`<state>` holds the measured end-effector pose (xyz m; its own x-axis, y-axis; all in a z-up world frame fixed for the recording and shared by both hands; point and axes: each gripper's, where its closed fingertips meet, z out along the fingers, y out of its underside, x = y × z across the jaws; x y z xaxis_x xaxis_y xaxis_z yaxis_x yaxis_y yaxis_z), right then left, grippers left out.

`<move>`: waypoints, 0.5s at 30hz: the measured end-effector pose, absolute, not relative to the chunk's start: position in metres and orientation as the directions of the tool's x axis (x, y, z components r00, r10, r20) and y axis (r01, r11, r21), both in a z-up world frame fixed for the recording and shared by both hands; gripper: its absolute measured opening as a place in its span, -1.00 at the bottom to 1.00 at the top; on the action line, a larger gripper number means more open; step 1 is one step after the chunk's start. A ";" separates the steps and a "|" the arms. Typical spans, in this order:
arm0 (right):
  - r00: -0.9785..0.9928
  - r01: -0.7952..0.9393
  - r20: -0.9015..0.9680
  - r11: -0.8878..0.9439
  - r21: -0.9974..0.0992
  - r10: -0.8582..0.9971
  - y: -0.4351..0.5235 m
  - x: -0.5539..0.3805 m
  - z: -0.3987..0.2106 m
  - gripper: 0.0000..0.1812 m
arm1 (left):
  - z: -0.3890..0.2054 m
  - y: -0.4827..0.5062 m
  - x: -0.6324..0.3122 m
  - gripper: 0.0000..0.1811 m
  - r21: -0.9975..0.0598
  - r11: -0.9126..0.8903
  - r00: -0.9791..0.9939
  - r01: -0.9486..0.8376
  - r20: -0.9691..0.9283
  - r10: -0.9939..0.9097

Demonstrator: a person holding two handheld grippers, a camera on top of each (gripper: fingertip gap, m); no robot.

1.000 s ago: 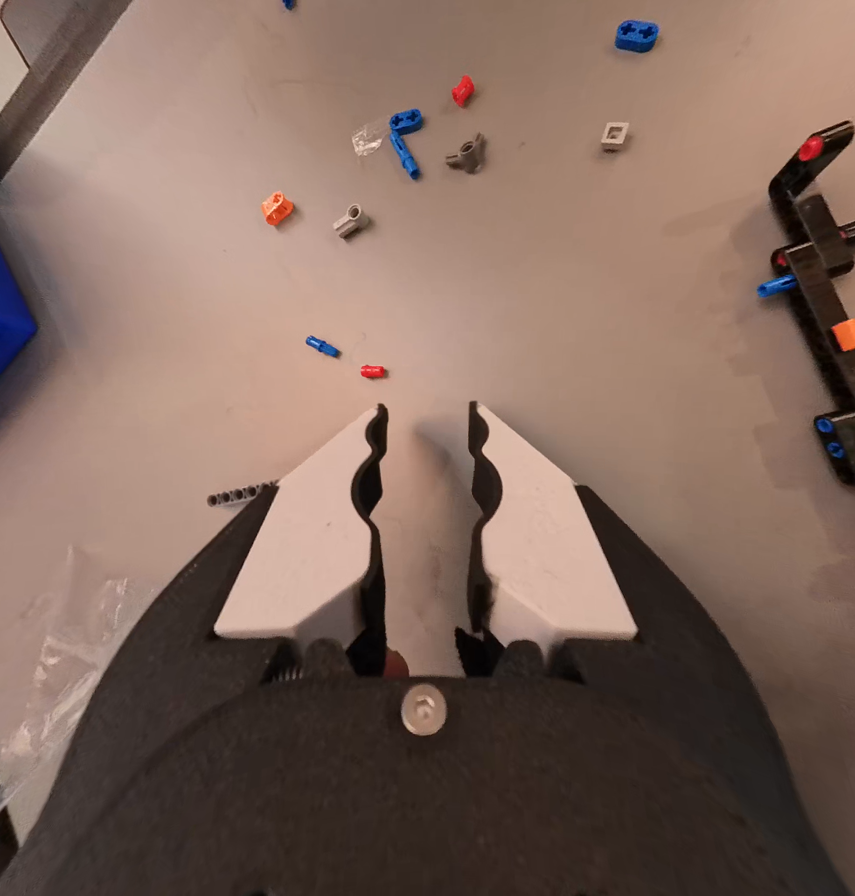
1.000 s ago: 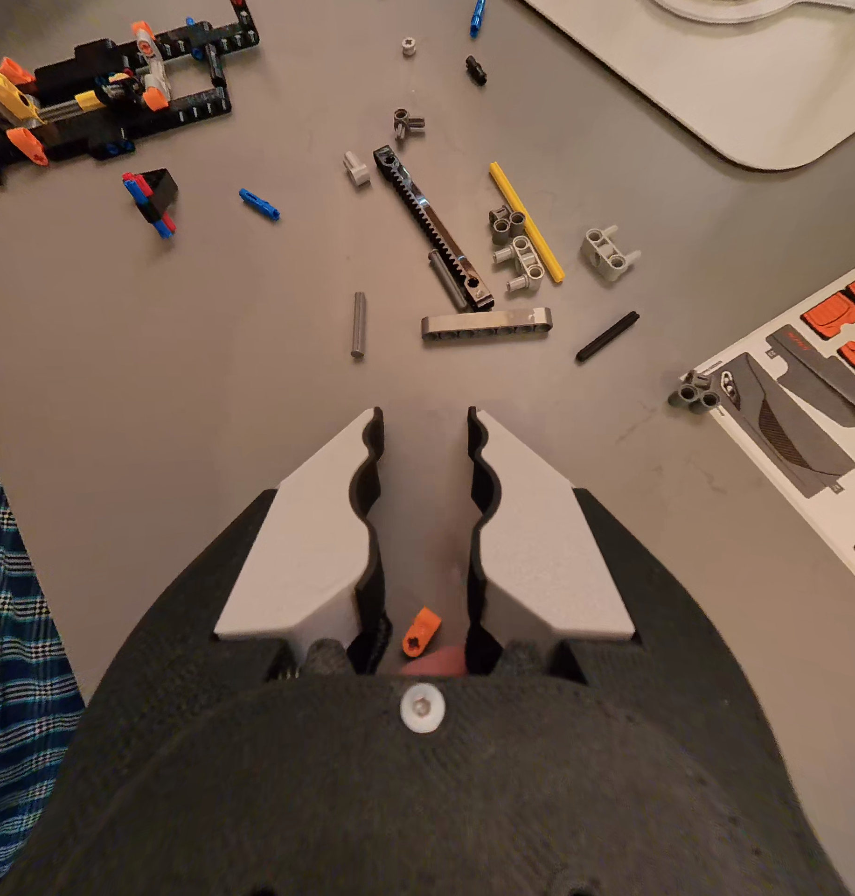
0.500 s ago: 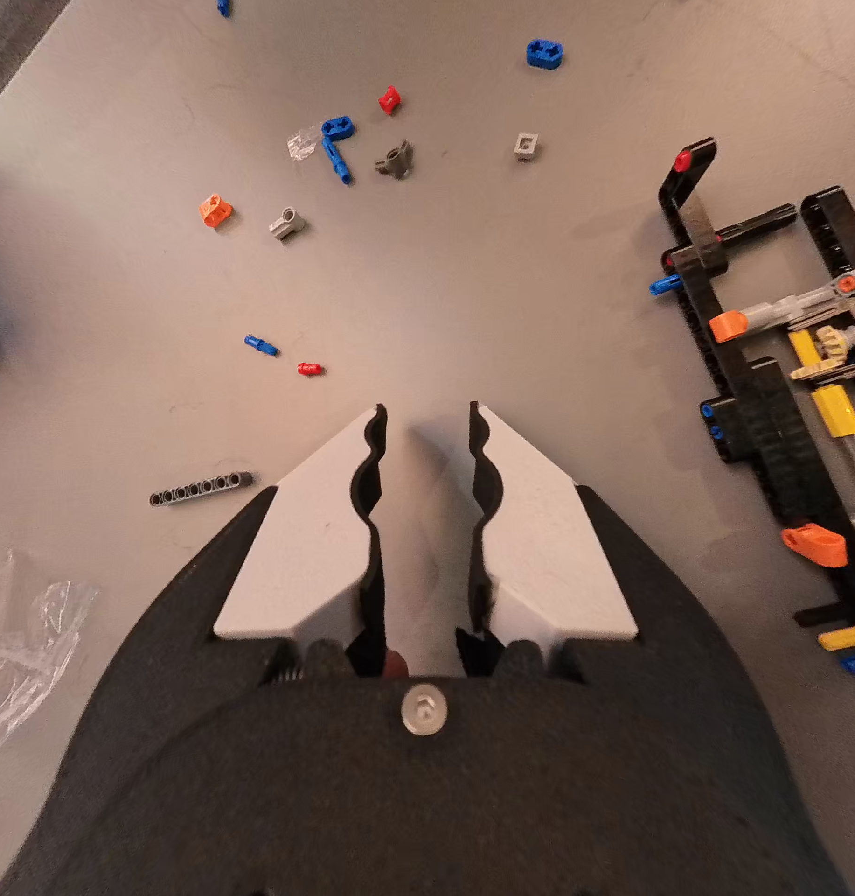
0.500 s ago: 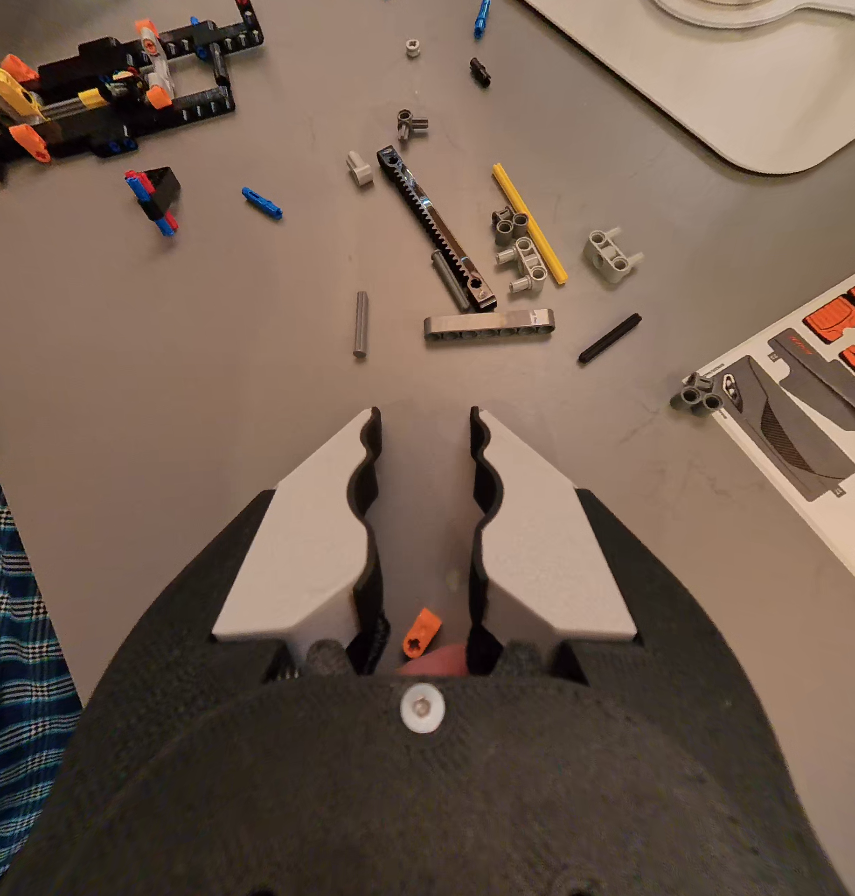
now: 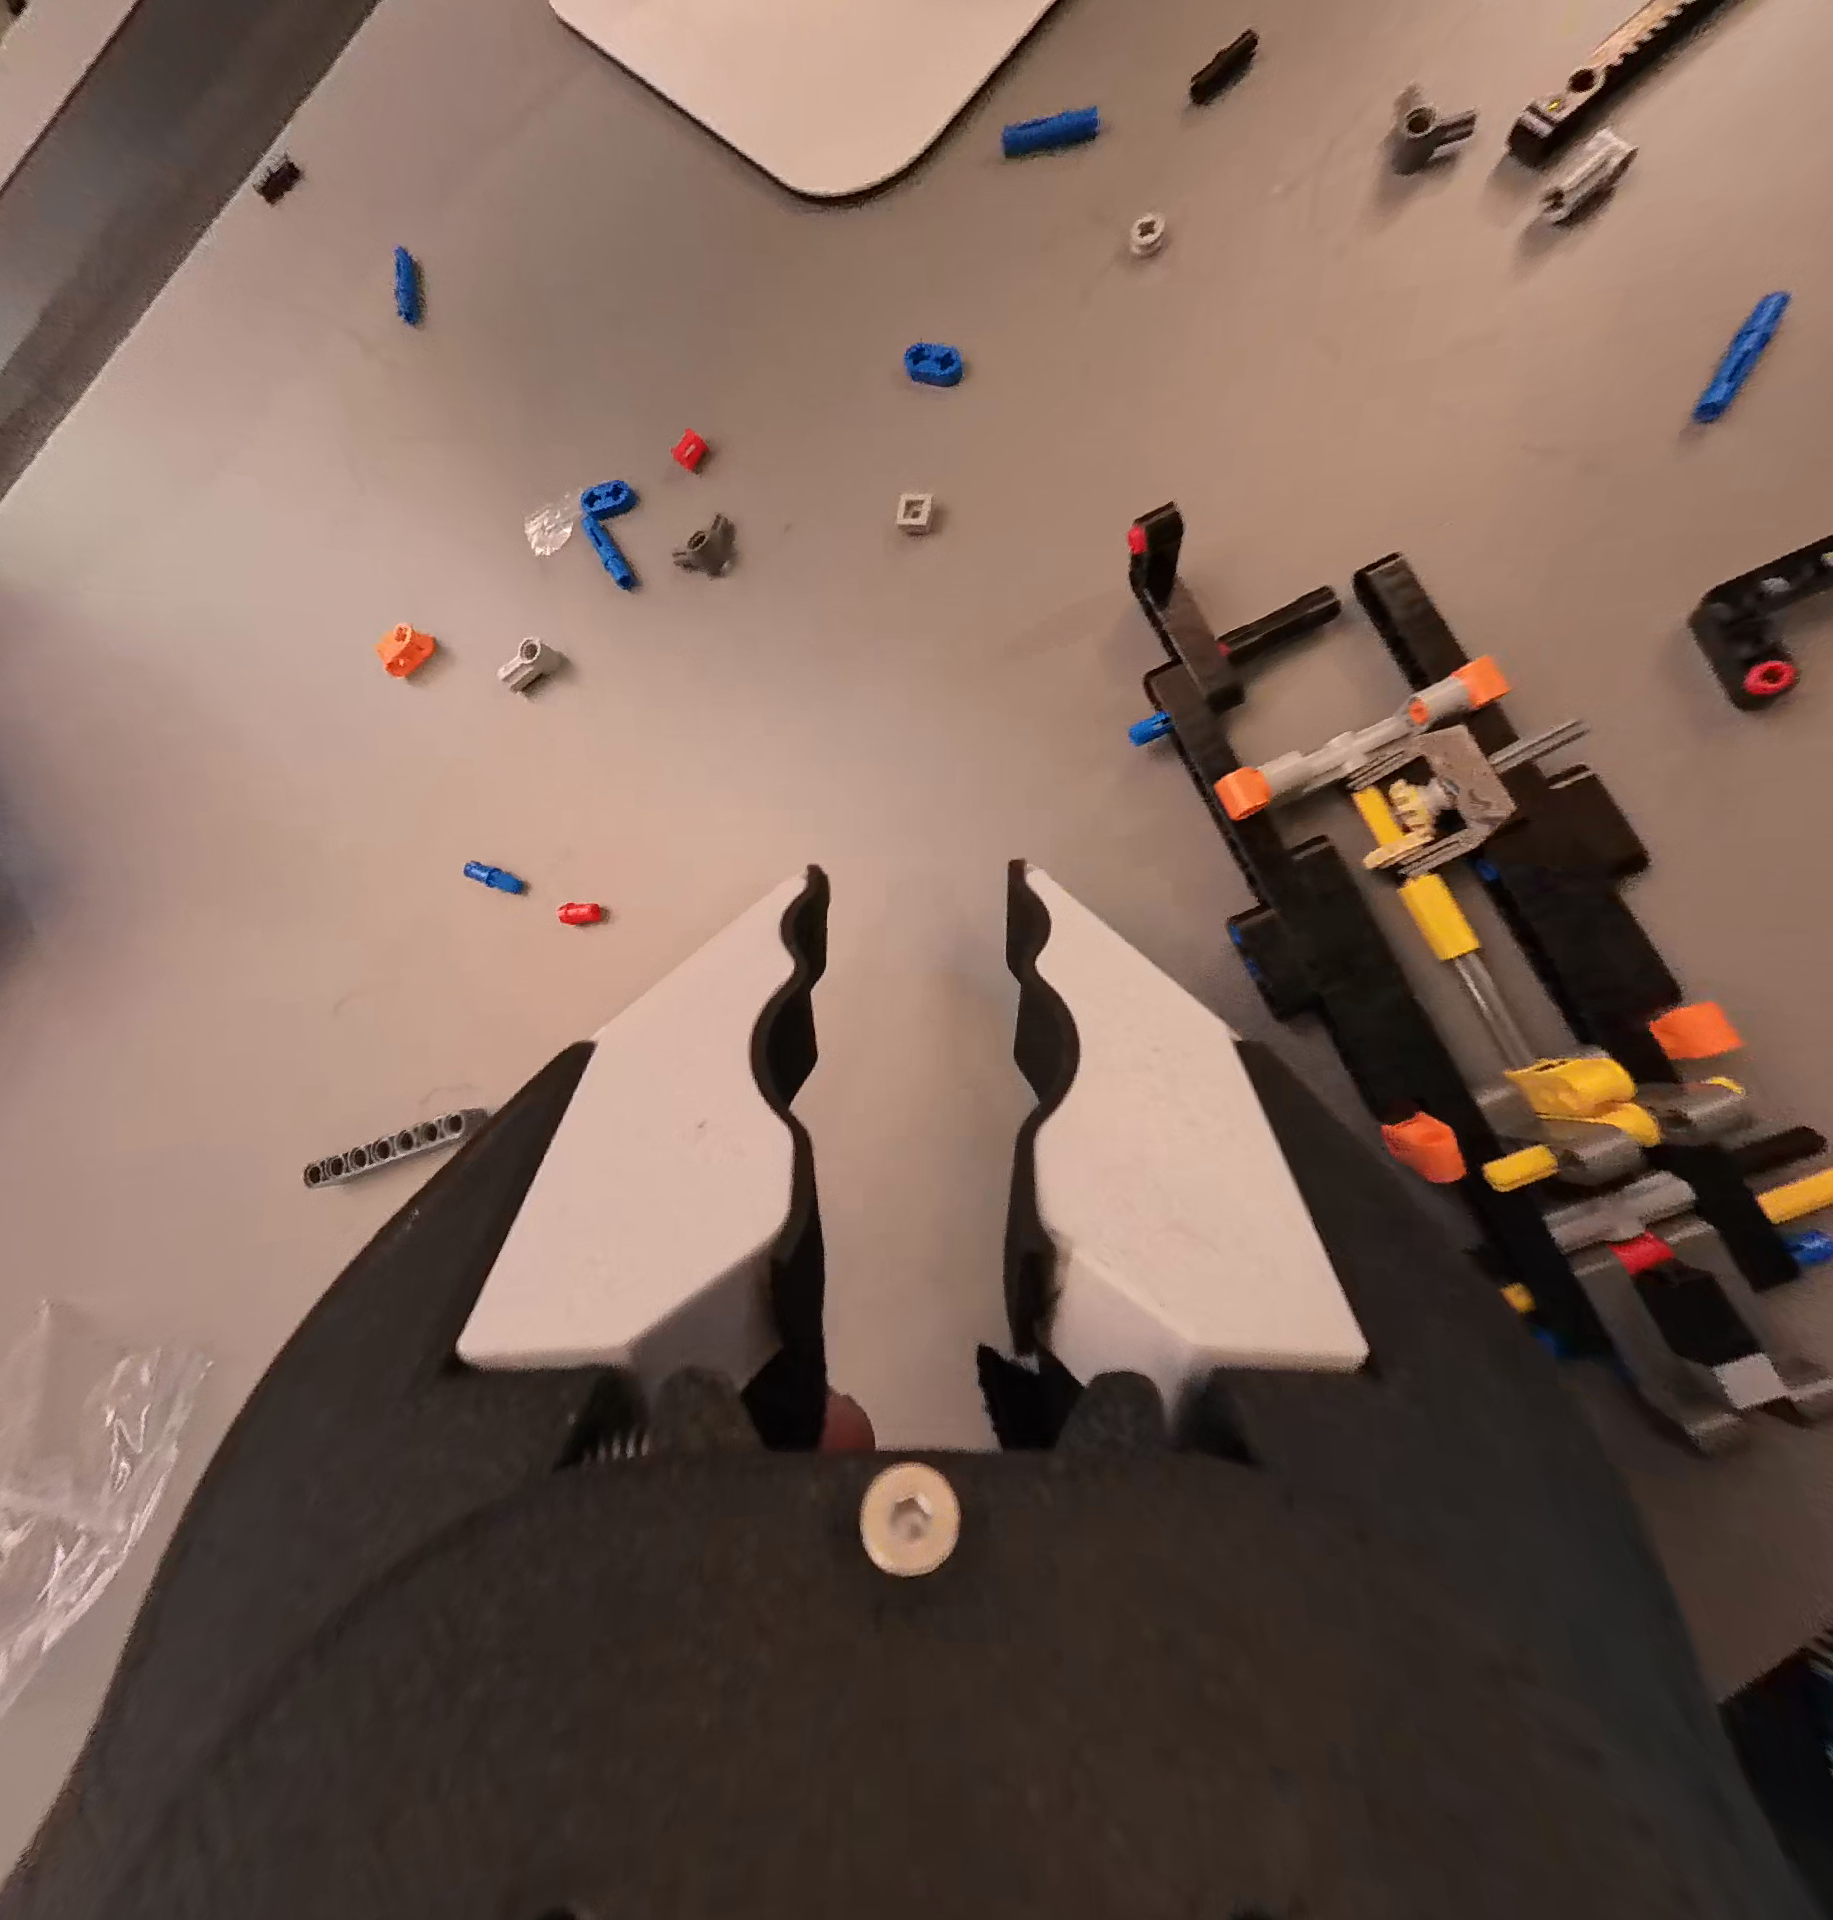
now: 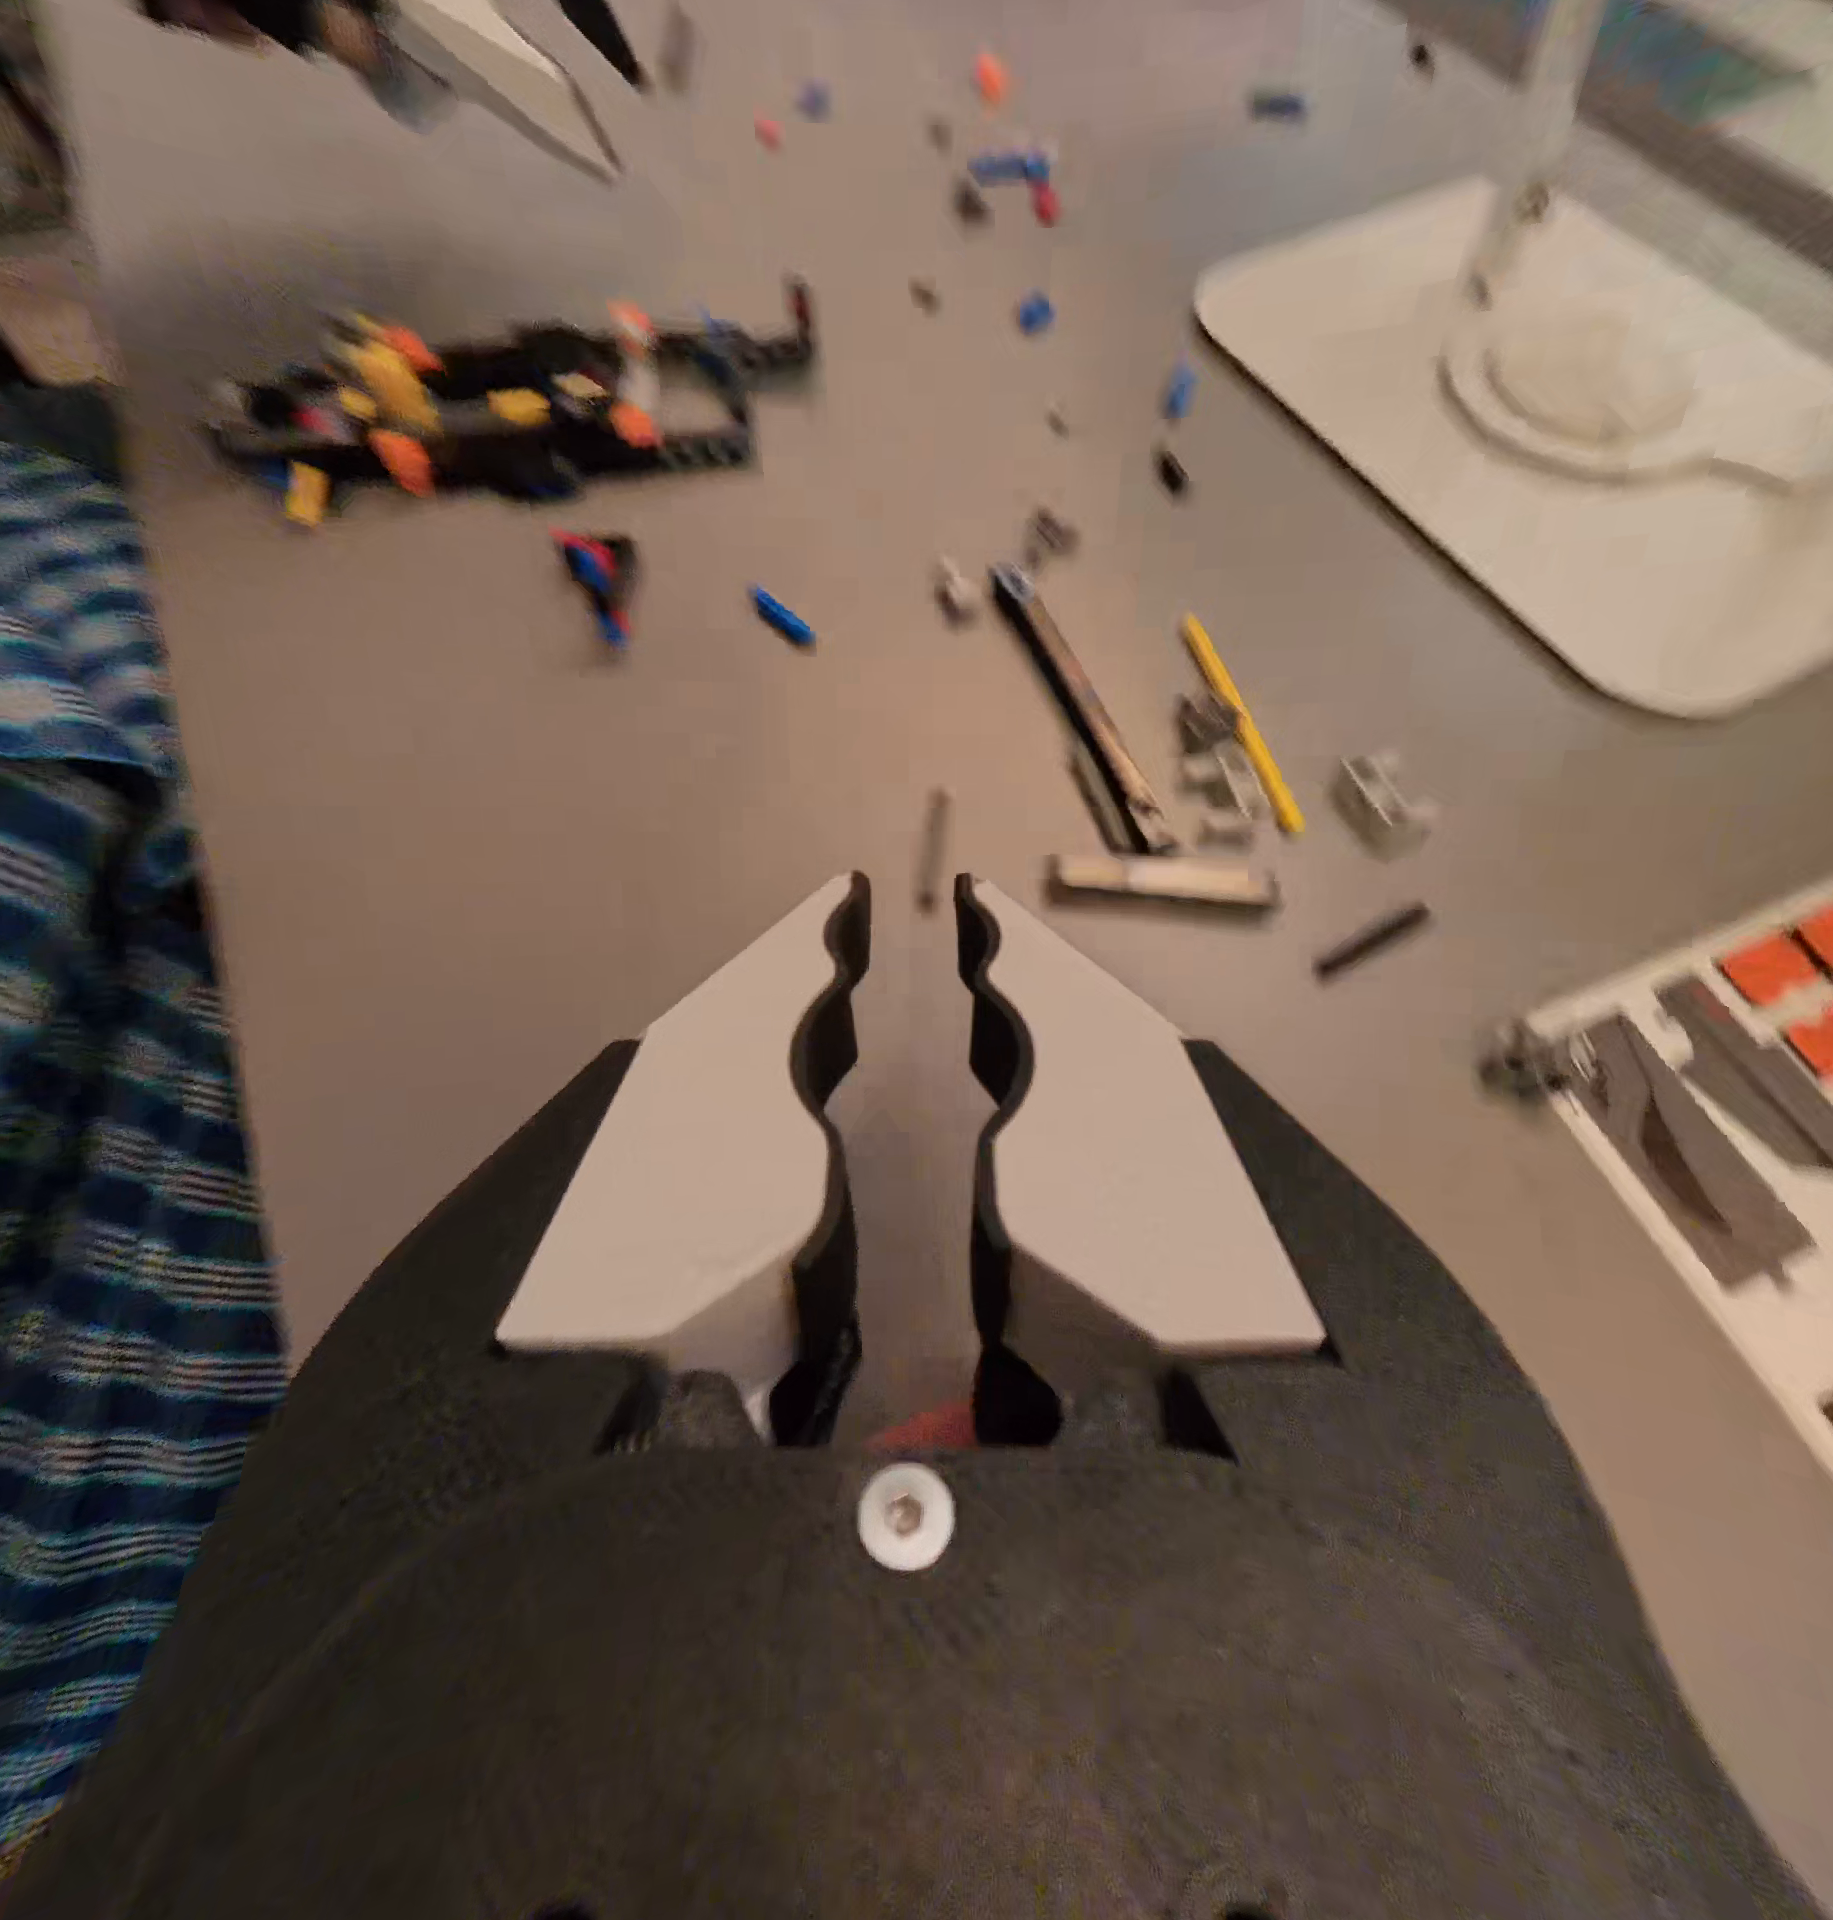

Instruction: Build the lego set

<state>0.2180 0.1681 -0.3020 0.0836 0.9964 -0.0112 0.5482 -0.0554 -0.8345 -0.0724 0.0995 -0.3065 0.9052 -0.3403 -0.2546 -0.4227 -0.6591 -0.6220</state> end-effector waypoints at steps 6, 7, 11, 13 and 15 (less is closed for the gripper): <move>-0.078 0.537 -0.052 -0.002 -0.843 0.996 0.117 0.167 -0.283 -0.68 | -0.307 0.099 -0.066 -0.64 -0.625 -0.653 0.903 -0.427 -0.253 -0.348; -0.081 0.565 -0.048 0.006 -0.825 0.996 0.113 0.158 -0.290 -0.65 | -0.307 0.100 -0.065 -0.64 -0.629 -0.651 0.903 -0.426 -0.252 -0.348; -0.113 0.634 -0.065 0.021 -0.773 0.991 0.097 0.130 -0.316 -0.63 | -0.303 0.098 -0.059 -0.64 -0.640 -0.640 0.903 -0.425 -0.249 -0.351; -0.115 0.657 -0.050 0.038 -0.753 0.992 0.095 0.122 -0.324 -0.65 | -0.302 0.096 -0.056 -0.64 -0.643 -0.636 0.902 -0.426 -0.247 -0.354; -0.129 0.656 -0.064 0.037 -0.754 0.990 0.091 0.114 -0.326 -0.68 | -0.302 0.094 -0.055 -0.65 -0.648 -0.635 0.905 -0.419 -0.240 -0.352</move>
<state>0.1139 0.0910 -0.3264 -0.1286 0.9896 -0.0639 0.6564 0.0366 -0.7536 -0.0545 0.0938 -0.3015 0.9046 -0.3522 -0.2400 -0.4194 -0.6354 -0.6484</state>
